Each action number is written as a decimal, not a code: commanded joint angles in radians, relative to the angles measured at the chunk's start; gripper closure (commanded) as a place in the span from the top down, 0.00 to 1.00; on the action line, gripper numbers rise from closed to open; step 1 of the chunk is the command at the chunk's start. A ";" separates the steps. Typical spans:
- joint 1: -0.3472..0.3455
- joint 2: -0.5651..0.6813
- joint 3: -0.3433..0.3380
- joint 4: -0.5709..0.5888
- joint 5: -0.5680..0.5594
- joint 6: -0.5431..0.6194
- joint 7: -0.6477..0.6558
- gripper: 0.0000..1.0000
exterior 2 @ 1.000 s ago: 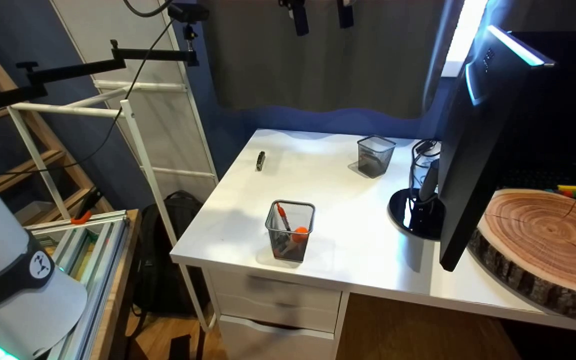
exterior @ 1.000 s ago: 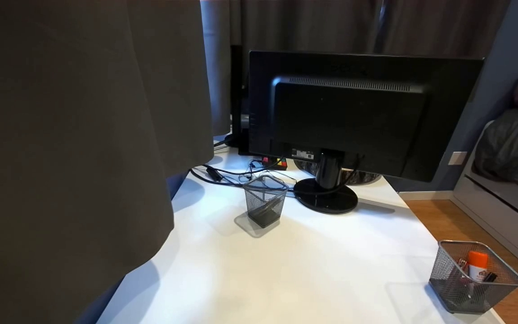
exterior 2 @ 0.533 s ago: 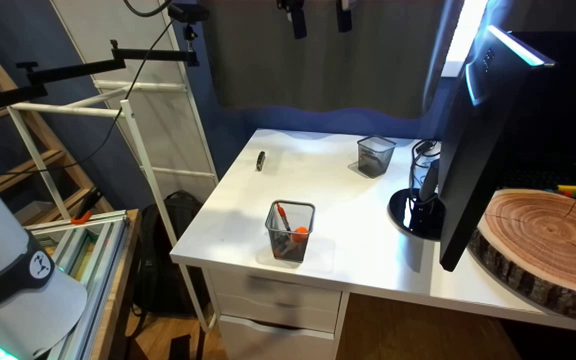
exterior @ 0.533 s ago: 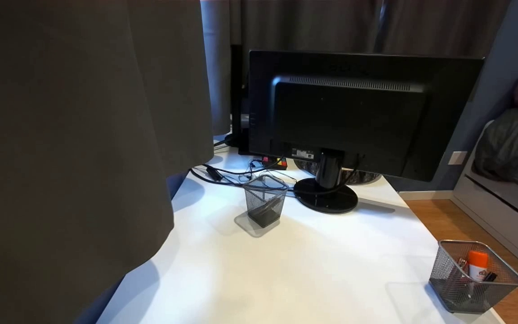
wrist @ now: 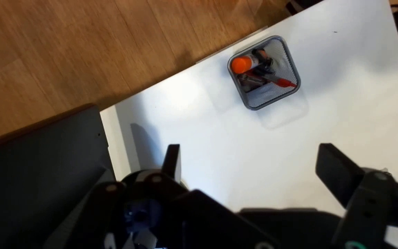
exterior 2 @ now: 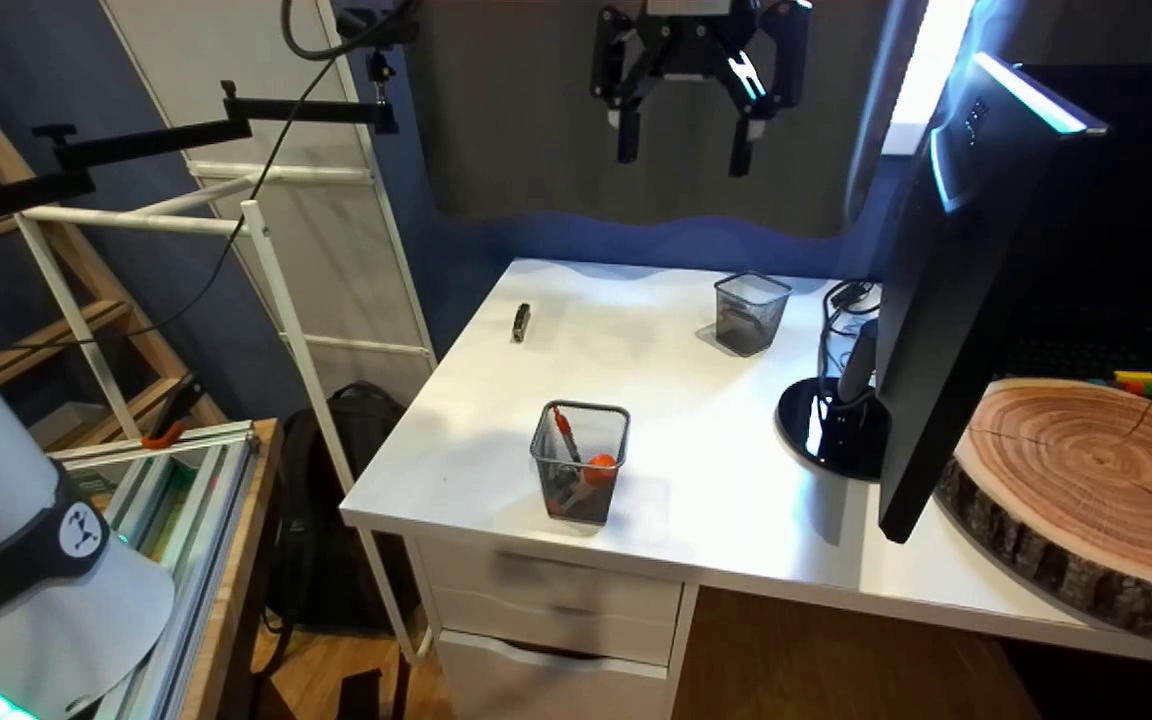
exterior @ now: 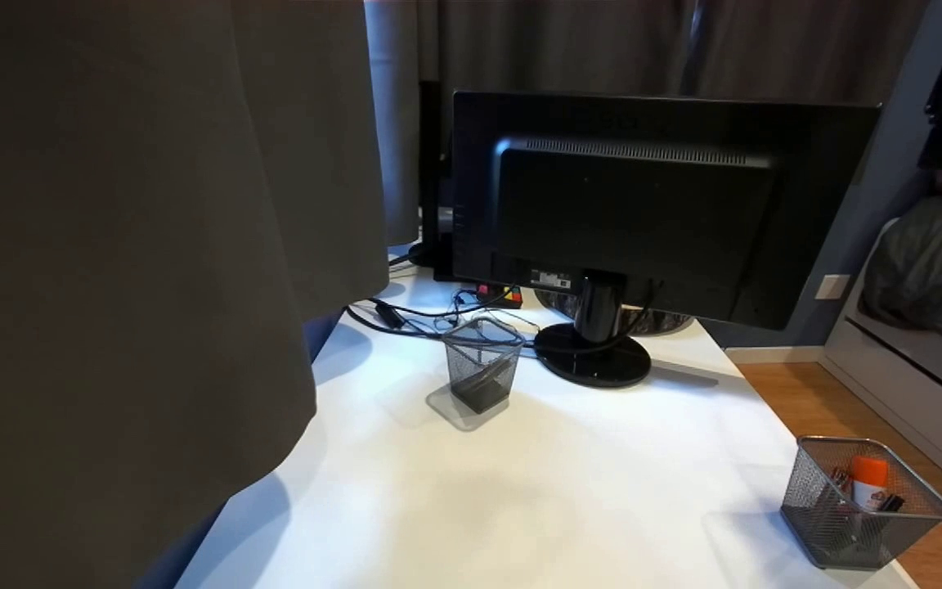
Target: Move the empty pens and pencils desktop storage organiser to the left
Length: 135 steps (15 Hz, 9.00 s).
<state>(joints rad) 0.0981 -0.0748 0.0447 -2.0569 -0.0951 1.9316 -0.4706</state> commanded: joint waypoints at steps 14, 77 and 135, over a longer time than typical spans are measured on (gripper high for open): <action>-0.019 0.395 0.045 0.517 -0.058 0.003 -0.265 1.00; 0.205 1.426 -0.016 1.525 0.027 0.343 0.401 1.00; 0.430 1.378 0.202 1.608 0.096 -0.225 -0.172 0.02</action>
<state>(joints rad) 0.5362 1.2889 0.2367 -0.4531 -0.0202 1.6433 -0.5708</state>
